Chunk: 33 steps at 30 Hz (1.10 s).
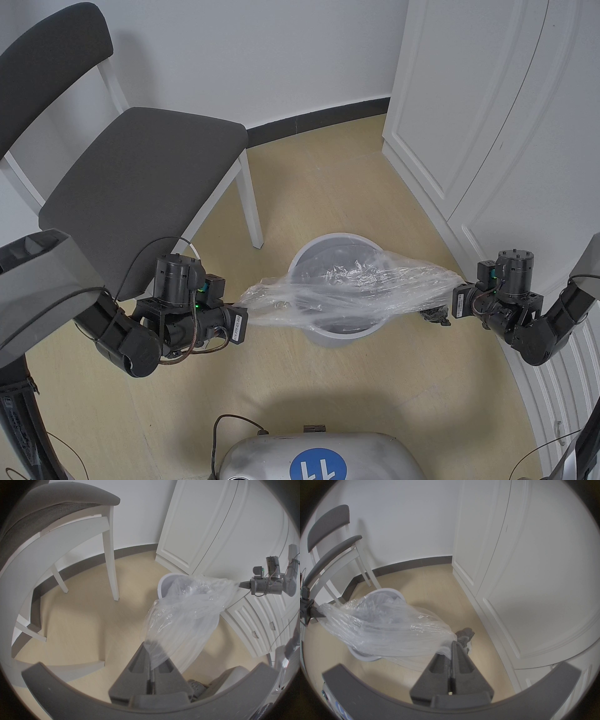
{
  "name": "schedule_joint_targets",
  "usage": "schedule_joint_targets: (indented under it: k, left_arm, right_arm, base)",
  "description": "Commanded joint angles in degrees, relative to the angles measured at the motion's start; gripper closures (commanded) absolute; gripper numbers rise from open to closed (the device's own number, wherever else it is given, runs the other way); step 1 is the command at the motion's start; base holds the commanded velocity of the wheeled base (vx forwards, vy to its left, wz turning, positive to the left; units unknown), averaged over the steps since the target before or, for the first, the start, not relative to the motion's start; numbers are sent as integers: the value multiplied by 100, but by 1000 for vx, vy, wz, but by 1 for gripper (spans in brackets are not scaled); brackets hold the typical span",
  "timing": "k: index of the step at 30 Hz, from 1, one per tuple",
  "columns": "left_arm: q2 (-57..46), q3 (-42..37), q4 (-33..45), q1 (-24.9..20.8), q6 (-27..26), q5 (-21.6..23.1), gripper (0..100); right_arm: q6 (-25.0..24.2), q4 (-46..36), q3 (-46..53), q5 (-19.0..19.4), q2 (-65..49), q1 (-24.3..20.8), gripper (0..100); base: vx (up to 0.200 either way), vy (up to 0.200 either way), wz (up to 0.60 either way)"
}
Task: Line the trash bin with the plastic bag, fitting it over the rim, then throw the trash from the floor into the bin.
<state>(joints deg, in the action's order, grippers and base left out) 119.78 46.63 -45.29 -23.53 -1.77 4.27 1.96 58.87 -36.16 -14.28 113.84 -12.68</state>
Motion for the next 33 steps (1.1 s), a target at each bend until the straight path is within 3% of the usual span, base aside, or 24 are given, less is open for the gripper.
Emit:
schedule_joint_targets:
  k: [1,3,6,15,20,27,33]
  left_arm:
    - [-430,-5,336,173,1,224,100]
    - [-438,-5,398,235,-25,268,100]
    - [-438,4,486,349,-131,329,100]
    - [-412,-22,521,437,-351,364,100]
    - [-386,-31,521,446,-377,373,100]
    - [-403,-145,512,481,-509,549,100]
    - [-421,-356,486,542,-939,821,100]
  right_arm:
    - [85,-385,241,346,-520,143,100]
    - [226,-482,364,540,-635,240,100]
    - [841,-464,636,909,-705,547,100]
    - [1465,-455,847,1023,-652,899,100]
    - [1896,-455,997,1384,-678,1127,100]
    - [2063,-446,1199,1480,-802,1136,100]
    - [2599,-446,1471,1770,-863,1145,100]
  base:
    - [0,0,0]
    - [0,0,0]
    - [0,0,0]
    - [0,0,0]
    - [0,0,0]
    - [0,0,0]
    - [0,0,0]
